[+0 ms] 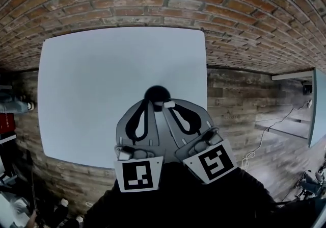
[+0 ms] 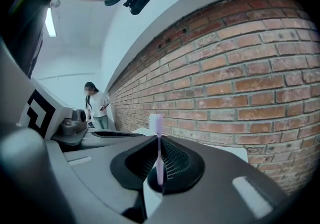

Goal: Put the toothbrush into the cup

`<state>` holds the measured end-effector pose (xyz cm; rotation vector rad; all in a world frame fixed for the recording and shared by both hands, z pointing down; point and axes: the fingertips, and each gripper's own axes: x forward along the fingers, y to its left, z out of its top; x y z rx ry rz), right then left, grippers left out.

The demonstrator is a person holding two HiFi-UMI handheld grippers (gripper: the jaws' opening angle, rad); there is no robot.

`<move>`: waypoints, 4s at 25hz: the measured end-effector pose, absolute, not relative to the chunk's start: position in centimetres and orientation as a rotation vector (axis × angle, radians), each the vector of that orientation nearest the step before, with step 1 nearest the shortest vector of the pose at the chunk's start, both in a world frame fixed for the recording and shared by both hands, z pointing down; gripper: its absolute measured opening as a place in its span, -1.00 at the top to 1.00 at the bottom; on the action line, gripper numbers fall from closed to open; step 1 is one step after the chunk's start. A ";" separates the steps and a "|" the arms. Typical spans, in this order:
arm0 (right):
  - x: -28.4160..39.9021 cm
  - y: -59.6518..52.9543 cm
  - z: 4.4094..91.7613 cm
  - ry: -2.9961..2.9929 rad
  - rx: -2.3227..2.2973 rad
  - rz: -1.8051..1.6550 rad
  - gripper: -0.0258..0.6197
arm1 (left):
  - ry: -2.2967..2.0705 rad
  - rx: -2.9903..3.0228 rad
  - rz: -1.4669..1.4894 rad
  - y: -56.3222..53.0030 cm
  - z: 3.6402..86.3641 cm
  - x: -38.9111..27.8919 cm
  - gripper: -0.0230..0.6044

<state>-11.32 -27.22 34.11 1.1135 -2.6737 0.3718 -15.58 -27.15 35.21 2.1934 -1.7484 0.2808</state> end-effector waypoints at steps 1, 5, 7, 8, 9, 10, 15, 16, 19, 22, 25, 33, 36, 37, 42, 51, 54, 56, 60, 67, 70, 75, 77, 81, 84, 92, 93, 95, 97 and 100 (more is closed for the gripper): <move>-11.4 -27.3 34.5 -2.666 1.106 0.376 0.87 | -1.746 2.186 0.284 -27.3 35.6 -15.6 0.90; -11.6 -27.5 35.8 -2.640 1.074 0.400 0.86 | -1.731 2.167 0.297 -27.6 36.6 -15.6 0.90; -11.6 -27.6 36.3 -2.631 1.062 0.412 0.86 | -1.726 2.162 0.302 -27.8 36.9 -15.6 0.90; -11.7 -27.7 36.5 -2.626 1.056 0.419 0.85 | -1.725 2.160 0.303 -27.9 37.0 -15.6 0.90; -11.7 -27.7 36.7 -2.623 1.051 0.427 0.85 | -1.725 2.158 0.303 -28.0 37.1 -15.6 0.90; -11.8 -27.8 36.9 -2.621 1.044 0.435 0.85 | -1.725 2.157 0.304 -28.1 37.1 -15.7 0.90; -12.3 -27.7 37.4 -2.620 0.999 0.455 0.67 | -1.724 2.149 0.314 -28.2 37.4 -15.8 0.90; -12.3 -27.7 37.5 -2.619 0.996 0.457 0.65 | -1.725 2.148 0.315 -28.3 37.4 -15.8 0.90; -12.2 -27.7 37.6 -2.615 0.998 0.466 0.62 | -1.726 2.150 0.318 -28.2 37.4 -15.7 0.90; -11.9 -27.5 37.5 -2.614 1.005 0.464 0.62 | -1.724 2.154 0.322 -28.0 37.3 -15.5 0.90; -11.6 -27.2 37.7 -2.608 1.005 0.470 0.62 | -1.723 2.155 0.324 -27.7 37.3 -15.2 0.90; -11.3 -25.6 39.0 -2.574 0.980 0.477 0.62 | -1.727 2.152 0.335 -26.4 37.5 -14.9 0.90; -11.1 -25.0 39.2 -2.569 0.978 0.482 0.62 | -1.727 2.151 0.341 -25.8 37.6 -14.7 0.90; -11.1 -24.8 39.3 -2.565 0.977 0.484 0.62 | -1.728 2.150 0.343 -25.6 37.6 -14.6 0.90; -10.7 -23.7 39.5 -2.557 0.983 0.489 0.62 | -1.730 2.152 0.344 -24.5 37.6 -14.3 0.90; -9.7 -22.1 37.9 -2.595 1.007 0.464 0.63 | -1.754 2.178 0.333 -22.7 36.2 -13.4 0.90; -9.4 -21.5 36.7 -2.624 1.018 0.442 0.65 | -1.776 2.191 0.321 -21.9 35.2 -13.2 0.90; -9.4 -21.1 35.7 -2.651 1.018 0.419 0.67 | -1.796 2.202 0.311 -21.4 34.3 -13.2 0.90; -9.2 -20.2 33.2 -2.710 1.038 0.356 0.78 | -1.839 2.234 0.279 -20.3 32.1 -13.0 0.90; -8.1 -19.0 28.3 -2.780 1.128 0.232 0.92 | -1.895 2.307 0.216 -18.5 27.9 -12.4 0.90; -7.4 -18.7 26.2 -2.806 1.169 0.199 0.92 | -1.918 2.346 0.191 -18.0 26.1 -11.9 0.90; -6.5 -18.6 23.1 -2.856 1.231 0.119 0.92 | -1.940 2.424 0.166 -17.4 23.8 -11.3 0.90; -6.5 -18.4 22.5 -2.865 1.241 0.094 0.92 | -1.944 2.450 0.155 -17.3 23.1 -11.1 0.90; -6.5 -17.7 21.8 -2.867 1.249 0.045 0.92 | -1.941 2.480 0.139 -16.9 22.4 -10.8 0.90; -6.3 -17.6 21.4 -2.868 1.265 0.023 0.92 | -1.930 2.501 0.136 -16.7 22.1 -10.6 0.90; -6.0 -17.4 20.9 -2.877 1.276 0.015 0.92 | -1.925 2.522 0.126 -16.6 21.7 -10.1 0.90; -6.0 -17.4 20.9 -2.879 1.275 0.016 0.92 | -1.927 2.520 0.126 -16.6 21.7 -10.1 0.90; -6.1 -17.4 20.8 -2.881 1.273 0.019 0.92 | -1.928 2.517 0.127 -16.6 21.7 -10.2 0.90; -6.1 -17.4 20.9 -2.883 1.271 0.021 0.92 | -1.927 2.518 0.131 -16.7 21.7 -10.1 0.90; -6.2 -17.5 21.1 -2.884 1.268 0.029 0.92 | -1.923 2.511 0.135 -16.7 22.0 -10.2 0.90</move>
